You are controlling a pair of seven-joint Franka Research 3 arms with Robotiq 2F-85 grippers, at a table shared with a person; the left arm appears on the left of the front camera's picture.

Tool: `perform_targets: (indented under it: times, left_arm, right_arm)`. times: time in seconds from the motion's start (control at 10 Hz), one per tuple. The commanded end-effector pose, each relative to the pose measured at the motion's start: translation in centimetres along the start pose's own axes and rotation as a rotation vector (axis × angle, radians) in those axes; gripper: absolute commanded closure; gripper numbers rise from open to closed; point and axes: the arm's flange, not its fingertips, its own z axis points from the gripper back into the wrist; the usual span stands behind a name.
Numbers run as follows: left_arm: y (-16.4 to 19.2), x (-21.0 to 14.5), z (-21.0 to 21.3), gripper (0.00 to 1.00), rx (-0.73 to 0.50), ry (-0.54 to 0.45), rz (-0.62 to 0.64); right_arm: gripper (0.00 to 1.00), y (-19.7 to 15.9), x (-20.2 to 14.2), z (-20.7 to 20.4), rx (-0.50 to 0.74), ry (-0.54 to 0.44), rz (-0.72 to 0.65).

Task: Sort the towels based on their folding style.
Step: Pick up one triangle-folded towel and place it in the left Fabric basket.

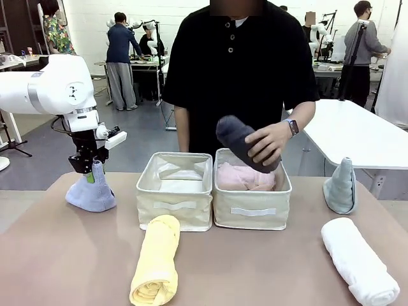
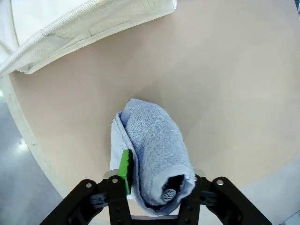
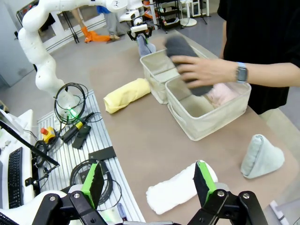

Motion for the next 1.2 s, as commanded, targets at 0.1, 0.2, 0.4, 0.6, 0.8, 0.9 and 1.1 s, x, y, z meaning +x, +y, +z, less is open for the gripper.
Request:
perform_targets:
  times: [0.1,0.2,0.4,0.6,0.8,0.9,1.1]
  left_arm:
    - [-0.6,-0.1,1.1,1.00,-0.003,0.006,-0.036]
    - [-0.9,0.1,1.7,1.00,0.009,0.011,-0.035]
    - [-1.9,0.7,4.3,1.00,0.055,0.040,-0.027]
    - [-4.0,2.3,9.4,1.00,0.135,0.091,0.026]
    - [-6.4,3.9,13.6,1.00,0.149,0.073,0.107]
    - [-7.6,4.4,14.9,1.00,0.149,0.044,0.147]
    - [-10.3,4.3,17.5,1.00,0.156,-0.059,0.251]
  right_arm:
    - [0.00,0.0,0.0,-0.1,0.008,-0.007,0.005]
    - [0.00,0.0,0.0,-0.1,0.008,-0.007,0.005]
    - [0.00,0.0,0.0,-0.1,0.008,-0.007,0.005]
    - [0.00,0.0,0.0,-0.1,0.008,-0.007,0.005]
    - [0.00,0.0,0.0,-0.1,0.008,-0.007,0.005]
    - [0.00,0.0,0.0,-0.1,0.008,-0.007,0.005]
    - [0.00,0.0,0.0,-0.1,0.008,-0.007,0.005]
